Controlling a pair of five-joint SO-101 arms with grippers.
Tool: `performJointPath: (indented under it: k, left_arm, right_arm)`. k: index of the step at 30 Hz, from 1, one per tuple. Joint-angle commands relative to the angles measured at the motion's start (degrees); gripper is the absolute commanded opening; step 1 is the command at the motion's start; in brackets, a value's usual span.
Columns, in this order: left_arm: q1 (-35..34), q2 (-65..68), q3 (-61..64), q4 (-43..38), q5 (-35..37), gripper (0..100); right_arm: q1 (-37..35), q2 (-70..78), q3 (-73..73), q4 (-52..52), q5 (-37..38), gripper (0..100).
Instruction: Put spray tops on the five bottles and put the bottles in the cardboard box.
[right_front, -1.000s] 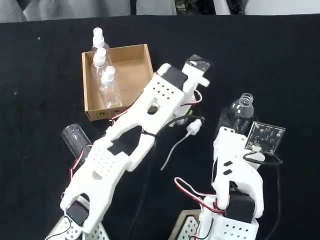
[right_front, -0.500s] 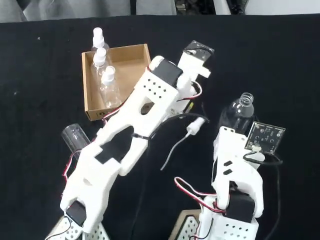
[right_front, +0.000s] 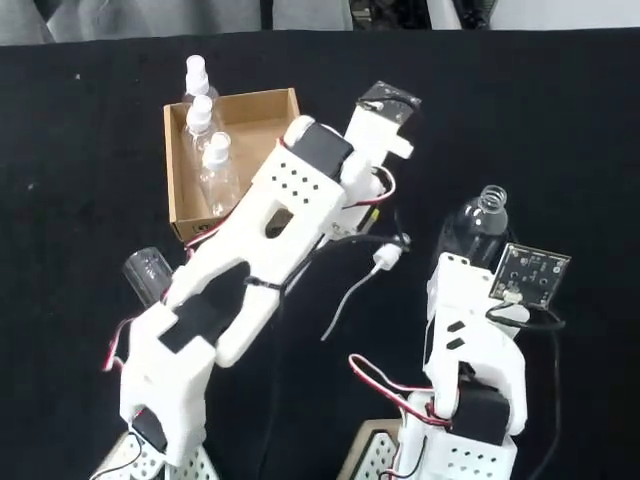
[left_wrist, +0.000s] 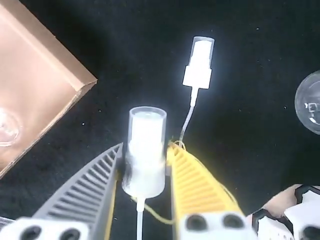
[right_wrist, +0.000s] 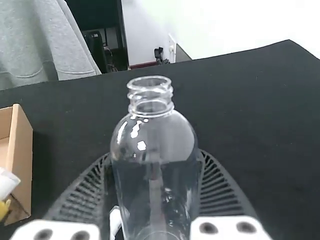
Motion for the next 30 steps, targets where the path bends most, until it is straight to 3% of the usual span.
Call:
performJointPath:
  k: [1, 9, 30]
  left_arm:
    - [-0.9, -9.5, 8.9, -7.7, 0.5, 3]
    - [-0.9, -22.4, 27.8, -20.5, 0.4, 3]
    - [-1.0, -46.5, 51.6, -36.7, 0.7, 3]
  right_arm:
    - [1.0, -5.5, -0.2, -1.9, -0.1, 7.8]
    - [1.0, -5.5, -0.2, -1.9, -0.1, 7.8]
    - [-1.9, -5.5, -0.1, -1.9, -0.1, 7.8]
